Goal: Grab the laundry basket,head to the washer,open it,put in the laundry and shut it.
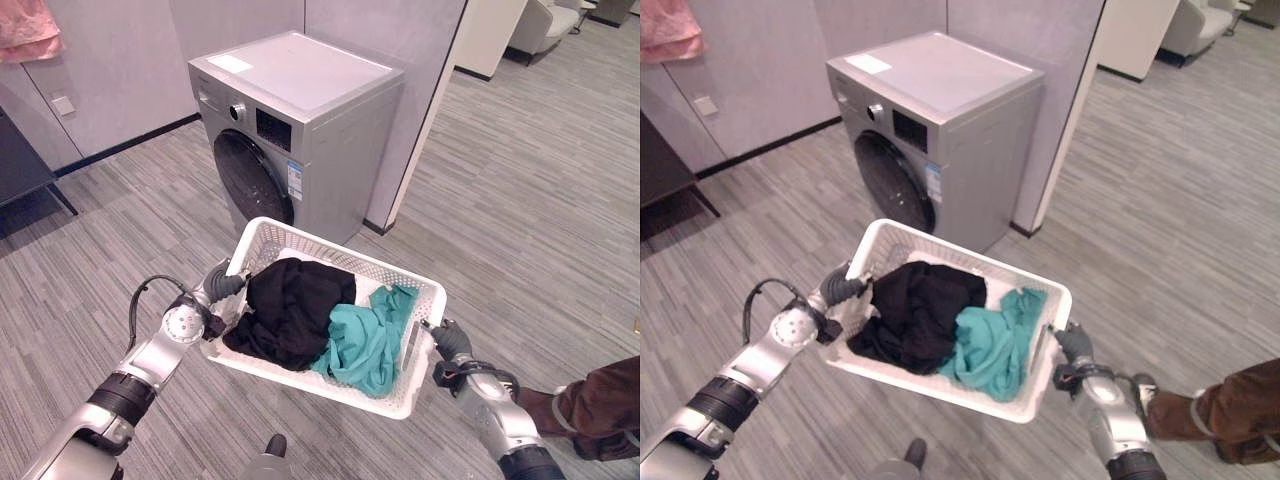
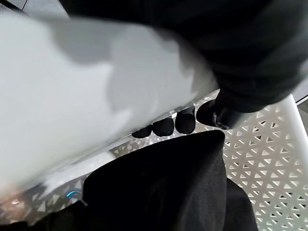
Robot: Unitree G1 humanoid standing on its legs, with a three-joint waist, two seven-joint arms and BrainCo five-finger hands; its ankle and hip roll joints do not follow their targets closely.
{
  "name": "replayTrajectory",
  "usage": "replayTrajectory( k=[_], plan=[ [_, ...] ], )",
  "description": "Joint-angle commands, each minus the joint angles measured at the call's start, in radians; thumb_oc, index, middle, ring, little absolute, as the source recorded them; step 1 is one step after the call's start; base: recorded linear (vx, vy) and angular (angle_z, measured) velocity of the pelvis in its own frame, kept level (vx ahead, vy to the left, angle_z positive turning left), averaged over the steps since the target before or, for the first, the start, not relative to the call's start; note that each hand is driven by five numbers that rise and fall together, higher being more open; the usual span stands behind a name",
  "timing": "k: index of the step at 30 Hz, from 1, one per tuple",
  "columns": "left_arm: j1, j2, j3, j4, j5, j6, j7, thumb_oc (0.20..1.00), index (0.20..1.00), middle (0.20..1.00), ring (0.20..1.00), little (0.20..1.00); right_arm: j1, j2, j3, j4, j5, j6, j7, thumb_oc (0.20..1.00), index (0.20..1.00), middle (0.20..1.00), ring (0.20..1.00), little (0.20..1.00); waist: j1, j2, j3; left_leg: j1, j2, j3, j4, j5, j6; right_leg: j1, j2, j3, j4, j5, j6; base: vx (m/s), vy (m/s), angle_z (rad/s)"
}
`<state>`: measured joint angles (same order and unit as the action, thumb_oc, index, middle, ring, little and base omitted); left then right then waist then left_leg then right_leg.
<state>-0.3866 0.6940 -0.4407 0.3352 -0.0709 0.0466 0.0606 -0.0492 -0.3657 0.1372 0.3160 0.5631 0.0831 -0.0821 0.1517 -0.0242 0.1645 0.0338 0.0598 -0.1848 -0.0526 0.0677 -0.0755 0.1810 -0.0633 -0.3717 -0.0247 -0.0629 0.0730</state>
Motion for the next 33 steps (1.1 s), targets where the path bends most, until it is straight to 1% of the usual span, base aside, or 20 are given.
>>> replayTrajectory(
  k=[1, 33],
  plan=[
    [-0.092, 0.056, 0.156, 0.065, -0.065, -0.054, 0.052, 0.2, 0.2, 0.2, 0.2, 0.2, 0.027, -0.058, -0.108, -0.065, -0.005, -0.095, 0.037, 0.2, 0.2, 0.2, 0.2, 0.2, -0.002, -0.019, -0.037, 0.005, -0.021, -0.014, -0.028, -0.036, 0.05, -0.026, -0.026, 0.032, 0.044, -0.069, 0.024, 0.0, 0.0, 0.0],
    [-0.077, 0.063, 0.176, 0.075, -0.078, -0.06, 0.055, 0.2, 0.2, 0.2, 0.2, 0.2, 0.03, -0.064, -0.096, -0.058, -0.022, -0.087, 0.047, 0.2, 0.2, 0.2, 0.2, 0.2, -0.01, -0.01, -0.04, 0.013, -0.021, -0.009, -0.034, -0.041, 0.049, -0.016, -0.026, 0.027, 0.029, -0.067, 0.022, 0.0, 0.0, 0.0]
  ],
)
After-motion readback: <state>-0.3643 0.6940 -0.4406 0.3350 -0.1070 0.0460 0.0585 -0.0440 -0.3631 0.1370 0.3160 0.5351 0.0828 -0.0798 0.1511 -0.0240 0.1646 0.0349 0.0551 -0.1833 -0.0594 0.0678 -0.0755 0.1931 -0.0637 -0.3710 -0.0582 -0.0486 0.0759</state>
